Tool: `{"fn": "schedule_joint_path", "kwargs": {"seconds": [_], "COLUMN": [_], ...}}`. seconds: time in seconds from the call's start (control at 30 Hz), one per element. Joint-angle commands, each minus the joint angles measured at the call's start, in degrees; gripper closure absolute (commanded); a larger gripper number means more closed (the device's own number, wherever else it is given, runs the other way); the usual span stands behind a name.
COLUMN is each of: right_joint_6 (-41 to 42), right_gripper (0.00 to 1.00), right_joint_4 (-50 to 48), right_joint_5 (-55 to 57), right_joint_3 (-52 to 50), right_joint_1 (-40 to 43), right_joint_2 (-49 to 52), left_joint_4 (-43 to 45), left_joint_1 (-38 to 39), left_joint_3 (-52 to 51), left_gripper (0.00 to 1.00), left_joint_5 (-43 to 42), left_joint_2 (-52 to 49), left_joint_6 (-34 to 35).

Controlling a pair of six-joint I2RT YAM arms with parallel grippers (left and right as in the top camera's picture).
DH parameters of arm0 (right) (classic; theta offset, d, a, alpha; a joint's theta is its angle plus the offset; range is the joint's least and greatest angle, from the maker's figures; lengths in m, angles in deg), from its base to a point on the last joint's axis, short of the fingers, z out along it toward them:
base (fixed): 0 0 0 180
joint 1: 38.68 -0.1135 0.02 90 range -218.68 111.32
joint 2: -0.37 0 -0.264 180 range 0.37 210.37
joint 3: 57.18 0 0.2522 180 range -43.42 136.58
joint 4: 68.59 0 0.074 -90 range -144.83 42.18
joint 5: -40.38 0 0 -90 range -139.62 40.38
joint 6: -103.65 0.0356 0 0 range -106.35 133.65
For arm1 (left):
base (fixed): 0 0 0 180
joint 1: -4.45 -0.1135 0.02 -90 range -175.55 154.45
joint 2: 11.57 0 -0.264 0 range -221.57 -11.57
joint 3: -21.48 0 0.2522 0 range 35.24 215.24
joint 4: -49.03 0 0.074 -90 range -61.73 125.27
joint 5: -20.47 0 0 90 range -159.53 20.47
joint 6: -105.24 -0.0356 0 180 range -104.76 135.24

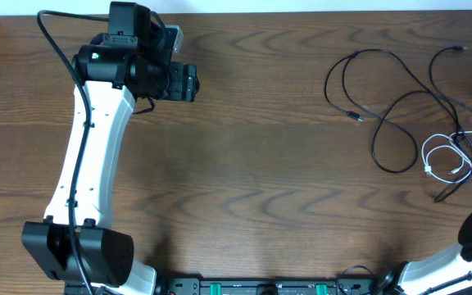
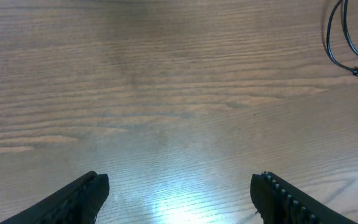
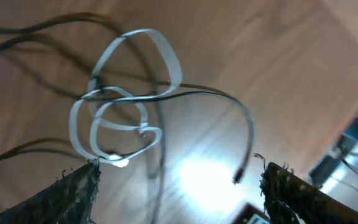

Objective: Untangle cables

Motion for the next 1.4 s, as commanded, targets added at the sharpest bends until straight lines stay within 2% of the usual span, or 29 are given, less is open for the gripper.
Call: {"fn": "schedule_joint_path", "kwargs": {"seconds": [0.0, 0.17, 0.47, 0.93, 1.03, 1.13, 1.17, 1.23, 1.3, 1.37], "right_joint_6": [-4.76, -9.38, -9.97, -10.82, -11.41, -11.39, -11.39, -11.39, -11.39, -11.39], "right_gripper": [0.19, 0.18, 0.19, 0.15, 0.34, 0.69, 0.74, 0.76, 0.83, 0.80], "right_joint_4": [-0.72, -1.66, -3.52, -4.20, -4.24, -4.17, -4.09, -3.89, -3.76, -3.78], "right_joint_5": [-5.46, -8.52, -6.82, -6.86, -6.82, -6.82, -6.84, -6.84, -6.84, -7.06], "right_joint_3": [1.14, 1.14, 1.14, 1.11, 1.11, 1.09, 1.09, 1.09, 1.09, 1.09], "right_joint_1": [-4.20, -14.25, -28.81, -39.45, -40.96, -41.77, -41.94, -42.14, -42.29, -42.34], "right_joint_2": [-1.20, -1.20, -1.20, -1.09, -0.46, 0.92, 1.66, 3.32, 4.94, 6.56], "left_joint_4": [-0.50, -0.57, -0.98, -1.55, -1.68, -1.84, -1.86, -1.86, -1.84, -1.84], "left_joint_1": [-0.13, -0.13, -0.13, -0.13, -0.13, -0.13, -0.13, -0.13, -0.13, -0.13], "left_joint_3": [0.50, 0.46, 0.46, 0.46, 0.46, 0.46, 0.46, 0.46, 0.46, 0.46], "left_gripper": [0.22, 0.21, 0.21, 0.21, 0.21, 0.21, 0.21, 0.21, 0.21, 0.21], "left_joint_5": [-0.87, -0.87, -0.85, -0.87, -0.85, -0.87, -0.87, -0.87, -0.87, -0.85], "left_joint_2": [1.42, 1.42, 1.42, 1.42, 1.42, 1.42, 1.42, 1.42, 1.42, 1.42], "left_joint_6": [-0.76, -0.74, -0.72, -0.72, -0.72, -0.72, -0.72, -0.72, -0.72, -0.72]}}
